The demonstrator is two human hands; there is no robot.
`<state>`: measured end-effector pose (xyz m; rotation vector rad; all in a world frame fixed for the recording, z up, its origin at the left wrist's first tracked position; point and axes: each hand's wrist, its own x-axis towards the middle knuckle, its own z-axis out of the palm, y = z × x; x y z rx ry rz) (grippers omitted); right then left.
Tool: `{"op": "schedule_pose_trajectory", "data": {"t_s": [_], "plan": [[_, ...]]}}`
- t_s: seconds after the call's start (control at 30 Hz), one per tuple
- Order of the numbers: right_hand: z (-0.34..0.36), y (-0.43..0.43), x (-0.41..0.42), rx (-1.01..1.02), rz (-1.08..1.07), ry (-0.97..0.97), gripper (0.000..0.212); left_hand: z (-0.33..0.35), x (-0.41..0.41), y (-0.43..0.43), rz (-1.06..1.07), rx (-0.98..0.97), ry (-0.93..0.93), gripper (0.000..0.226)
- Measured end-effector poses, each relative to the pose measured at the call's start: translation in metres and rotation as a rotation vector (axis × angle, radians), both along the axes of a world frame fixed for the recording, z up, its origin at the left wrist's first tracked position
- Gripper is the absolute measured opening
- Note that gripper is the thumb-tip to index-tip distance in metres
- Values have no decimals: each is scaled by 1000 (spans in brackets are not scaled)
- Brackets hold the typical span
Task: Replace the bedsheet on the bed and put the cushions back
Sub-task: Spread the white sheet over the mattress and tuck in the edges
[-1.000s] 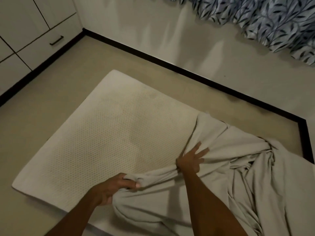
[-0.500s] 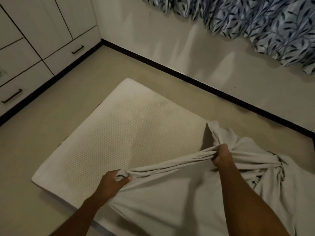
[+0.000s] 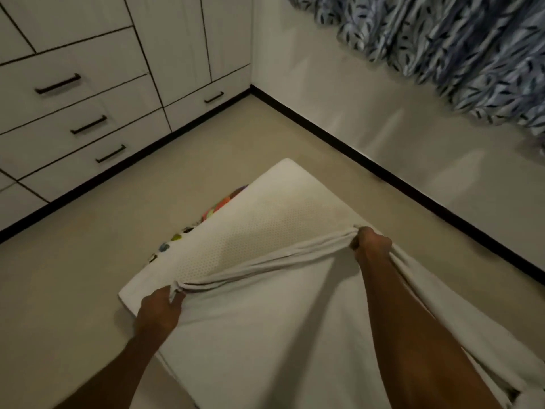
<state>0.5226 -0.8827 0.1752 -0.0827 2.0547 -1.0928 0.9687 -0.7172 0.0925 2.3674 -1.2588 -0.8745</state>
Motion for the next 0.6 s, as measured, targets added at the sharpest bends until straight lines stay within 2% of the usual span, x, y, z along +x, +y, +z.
{"op": "schedule_pose_trajectory", "data": {"t_s": [0.07,0.13,0.17,0.23,0.3,0.33,0.37,0.47,0.53,0.6], "plan": [[7,-10,32,-37,141,36,5,9,21,-14,32,2,-24,35],[8,-25,60,-139,210,-3,9,12,40,-29,41,40,-58,41],[9,-40,75,-184,157,-27,14,12,50,-38,37,56,-76,43],[14,-86,102,-296,-44,-97,35,13,64,-58,20,101,-120,50],[15,-136,127,-430,-100,-199,66,14,74,-81,16,160,-162,54],[18,-154,137,-475,-54,-246,71,15,76,-92,10,181,-179,53],[17,-172,146,-505,6,-287,67,15,78,-104,5,192,-191,50],[16,-208,170,-520,379,-359,32,14,84,-130,-11,239,-304,35],[15,-216,186,-460,540,-376,42,15,94,-140,0,305,-427,31],[8,-208,199,-360,641,-331,48,13,109,-143,36,310,-470,34]]}}
